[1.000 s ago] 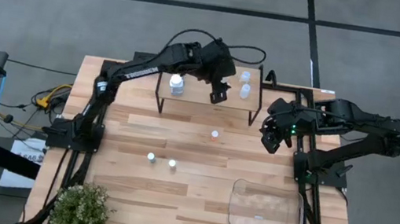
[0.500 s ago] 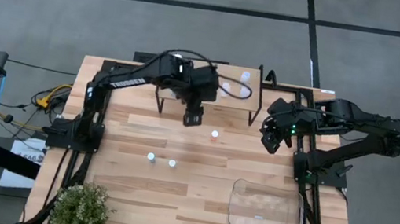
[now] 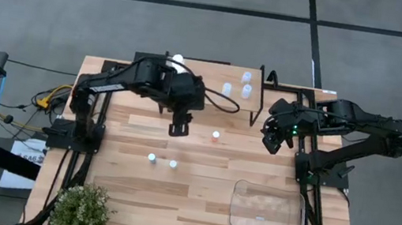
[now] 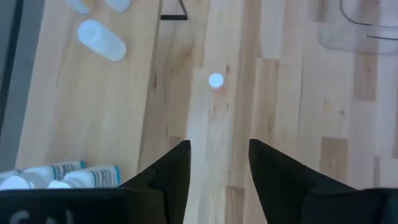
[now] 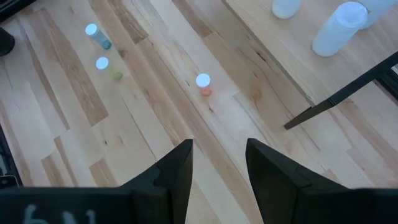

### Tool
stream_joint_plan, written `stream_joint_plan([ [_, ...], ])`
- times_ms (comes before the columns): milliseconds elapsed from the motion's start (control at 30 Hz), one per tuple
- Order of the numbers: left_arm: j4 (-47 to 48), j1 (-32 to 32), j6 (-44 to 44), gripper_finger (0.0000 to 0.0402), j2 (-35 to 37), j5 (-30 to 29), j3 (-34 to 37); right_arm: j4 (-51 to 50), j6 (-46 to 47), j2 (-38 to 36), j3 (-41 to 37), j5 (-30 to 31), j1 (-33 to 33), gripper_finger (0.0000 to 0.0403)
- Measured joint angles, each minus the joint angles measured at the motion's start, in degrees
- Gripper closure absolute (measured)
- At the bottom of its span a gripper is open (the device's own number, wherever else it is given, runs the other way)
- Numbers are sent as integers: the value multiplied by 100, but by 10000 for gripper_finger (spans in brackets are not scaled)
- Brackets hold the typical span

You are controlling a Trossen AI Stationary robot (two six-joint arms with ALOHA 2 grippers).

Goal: Pick and place medicine bottles onto shelf by color
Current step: Put the blue pill bottle on the shelf

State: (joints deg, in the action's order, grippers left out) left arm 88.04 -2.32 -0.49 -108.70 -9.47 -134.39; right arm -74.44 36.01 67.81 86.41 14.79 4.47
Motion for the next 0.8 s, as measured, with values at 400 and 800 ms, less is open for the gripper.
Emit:
stream_joint_plan([
  [400, 191, 529, 426, 255, 107, 817, 151, -11, 2, 0, 0, -3, 0, 230],
  [800, -366, 968, -754, 255, 1767, 126, 2786, -13, 4, 2, 0, -166, 0, 230],
])
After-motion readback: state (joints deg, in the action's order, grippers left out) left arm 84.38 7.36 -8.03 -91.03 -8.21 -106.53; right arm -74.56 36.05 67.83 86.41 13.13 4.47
